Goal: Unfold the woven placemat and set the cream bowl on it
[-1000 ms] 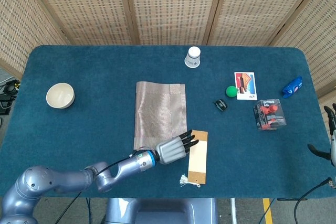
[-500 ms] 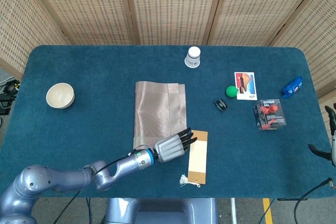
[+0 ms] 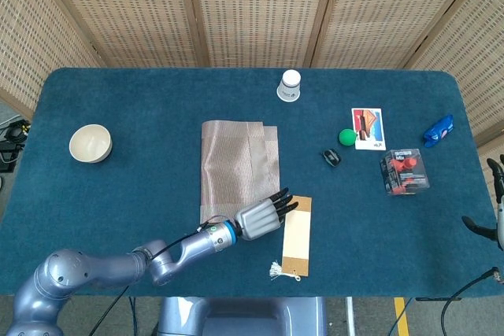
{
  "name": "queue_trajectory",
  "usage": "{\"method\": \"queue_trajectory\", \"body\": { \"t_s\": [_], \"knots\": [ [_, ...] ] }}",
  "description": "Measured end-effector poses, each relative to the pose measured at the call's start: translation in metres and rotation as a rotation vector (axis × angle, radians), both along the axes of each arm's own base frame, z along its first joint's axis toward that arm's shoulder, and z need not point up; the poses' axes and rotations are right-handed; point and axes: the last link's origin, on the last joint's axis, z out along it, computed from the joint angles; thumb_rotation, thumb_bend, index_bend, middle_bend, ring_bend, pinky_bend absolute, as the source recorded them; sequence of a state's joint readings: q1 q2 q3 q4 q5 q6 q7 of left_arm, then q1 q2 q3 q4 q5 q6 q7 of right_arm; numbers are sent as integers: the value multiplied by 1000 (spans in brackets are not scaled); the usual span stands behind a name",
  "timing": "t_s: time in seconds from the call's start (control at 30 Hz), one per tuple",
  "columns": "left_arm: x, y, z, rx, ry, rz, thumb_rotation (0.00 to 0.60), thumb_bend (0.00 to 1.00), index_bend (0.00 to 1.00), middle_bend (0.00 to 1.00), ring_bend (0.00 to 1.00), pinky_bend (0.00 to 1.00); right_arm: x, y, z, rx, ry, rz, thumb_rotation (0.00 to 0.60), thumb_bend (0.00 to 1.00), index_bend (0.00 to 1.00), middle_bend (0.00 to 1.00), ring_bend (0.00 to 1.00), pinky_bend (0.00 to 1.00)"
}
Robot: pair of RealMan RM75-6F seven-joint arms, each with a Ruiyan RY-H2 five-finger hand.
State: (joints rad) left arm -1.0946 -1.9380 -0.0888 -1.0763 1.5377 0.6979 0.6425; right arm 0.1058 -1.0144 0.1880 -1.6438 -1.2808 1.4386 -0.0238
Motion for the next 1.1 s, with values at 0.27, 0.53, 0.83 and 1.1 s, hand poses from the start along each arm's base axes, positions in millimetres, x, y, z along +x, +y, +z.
{"method": "queue_trajectory", "body": {
  "t_s": [0.27,0.53,0.83,1.1],
  "knots": [
    [4,1,-4,3,-8,-3,600,473,368,0,0,0,0,0,1,-5,-4,2,600,0,74,0,0,0],
    [5,4,-7,11,-8,3,600,481,360,0,0,0,1,1,1,-2,-5,7,600,0,76,0,0,0],
    [7,9,-8,28,-10,7,600,399,344,0,0,0,2,1,1,-2,-7,11,600,0,77,0,0,0],
    [9,15,-5,47,-37,26,600,397,367,0,0,0,2,1,2,-3,-9,14,600,0,81,0,0,0]
  ]
}}
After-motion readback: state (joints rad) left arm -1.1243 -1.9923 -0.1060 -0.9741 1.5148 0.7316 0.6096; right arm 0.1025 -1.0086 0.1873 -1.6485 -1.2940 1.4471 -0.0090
